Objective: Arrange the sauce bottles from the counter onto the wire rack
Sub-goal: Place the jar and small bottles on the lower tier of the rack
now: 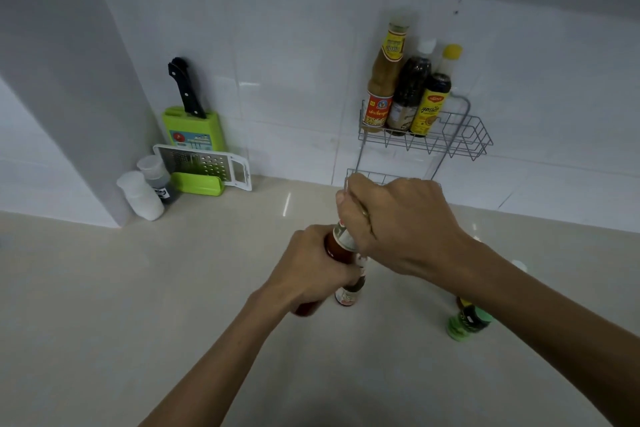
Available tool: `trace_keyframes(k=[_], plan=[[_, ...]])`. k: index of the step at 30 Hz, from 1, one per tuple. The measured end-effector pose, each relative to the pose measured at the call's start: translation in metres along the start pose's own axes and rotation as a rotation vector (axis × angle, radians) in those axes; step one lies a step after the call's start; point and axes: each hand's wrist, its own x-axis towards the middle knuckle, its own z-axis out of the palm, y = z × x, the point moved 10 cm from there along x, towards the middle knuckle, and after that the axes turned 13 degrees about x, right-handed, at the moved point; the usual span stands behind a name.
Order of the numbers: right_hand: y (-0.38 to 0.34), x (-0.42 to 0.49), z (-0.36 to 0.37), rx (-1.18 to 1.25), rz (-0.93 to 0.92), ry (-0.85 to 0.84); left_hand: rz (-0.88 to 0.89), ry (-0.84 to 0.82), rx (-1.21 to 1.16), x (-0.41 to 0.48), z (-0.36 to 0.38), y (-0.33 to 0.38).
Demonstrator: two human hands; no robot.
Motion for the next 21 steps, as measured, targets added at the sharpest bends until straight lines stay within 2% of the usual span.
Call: trace_keyframes(k=[3, 5, 7, 10, 11, 15, 16, 18, 20, 21], plan=[[-0.011, -0.001, 0.000, 0.123, -0.088, -0.058, 0.143, -0.401, -0.077, -0.007, 0.018, 0.013], [-0.024, -0.004, -0.004, 0.135, -0.185, -0.063, 0.196, -0.537, -0.129, -0.016, 0.025, 0.019], [-0.023, -0.004, -0.007, 0.088, -0.182, -0.021, 0.149, -0.393, -0.106, -0.012, 0.021, 0.017], [-0.010, 0.003, -0.010, -0.041, -0.053, 0.048, -0.009, 0.091, -0.033, -0.002, -0.007, 0.003], [-0.007, 0.005, -0.009, -0.086, -0.014, 0.070, -0.018, 0.199, -0.022, -0.002, -0.013, 0.003], [0.000, 0.010, -0.015, -0.215, 0.101, 0.153, -0.005, 0.376, 0.056, 0.000, -0.019, 0.003], [0.002, 0.011, -0.014, -0.228, 0.124, 0.124, 0.001, 0.412, 0.091, 0.001, -0.020, 0.003], [0.013, 0.015, -0.002, -0.128, 0.187, -0.041, 0.025, 0.502, 0.142, 0.003, -0.024, 0.000], [0.030, 0.013, 0.017, 0.111, 0.297, -0.218, 0.054, 0.564, 0.150, 0.009, -0.029, -0.004], [0.037, 0.011, 0.025, 0.277, 0.357, -0.250, 0.074, 0.571, 0.147, 0.016, -0.031, -0.005]])
